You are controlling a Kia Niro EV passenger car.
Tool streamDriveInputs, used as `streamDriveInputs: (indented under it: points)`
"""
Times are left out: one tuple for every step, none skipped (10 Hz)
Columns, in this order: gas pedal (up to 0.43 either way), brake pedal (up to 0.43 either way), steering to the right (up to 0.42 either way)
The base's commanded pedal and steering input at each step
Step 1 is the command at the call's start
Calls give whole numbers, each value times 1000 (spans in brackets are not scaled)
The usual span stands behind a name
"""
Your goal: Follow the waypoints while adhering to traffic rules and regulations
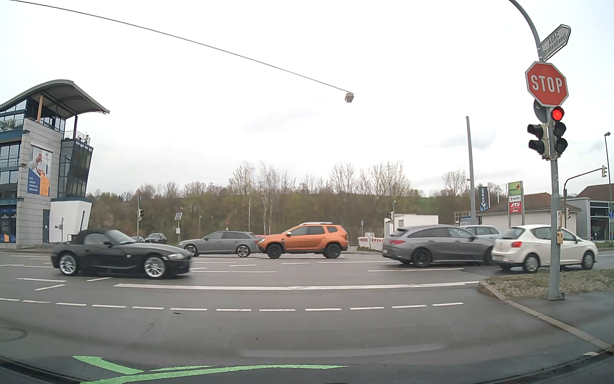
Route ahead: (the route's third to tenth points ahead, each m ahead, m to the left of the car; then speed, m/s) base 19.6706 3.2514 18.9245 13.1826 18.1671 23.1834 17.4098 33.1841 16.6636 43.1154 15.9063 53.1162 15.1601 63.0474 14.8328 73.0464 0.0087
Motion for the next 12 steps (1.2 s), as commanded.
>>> streamDriveInputs:
  points:
    - [0, 506, -73]
    - [0, 506, -73]
    - [0, 530, -73]
    - [0, 549, -73]
    - [0, 549, -73]
    - [0, 555, -73]
    - [0, 549, -73]
    - [0, 555, -73]
    - [0, 555, -73]
    - [0, 549, -73]
    - [0, 530, -73]
    - [0, 518, -73]
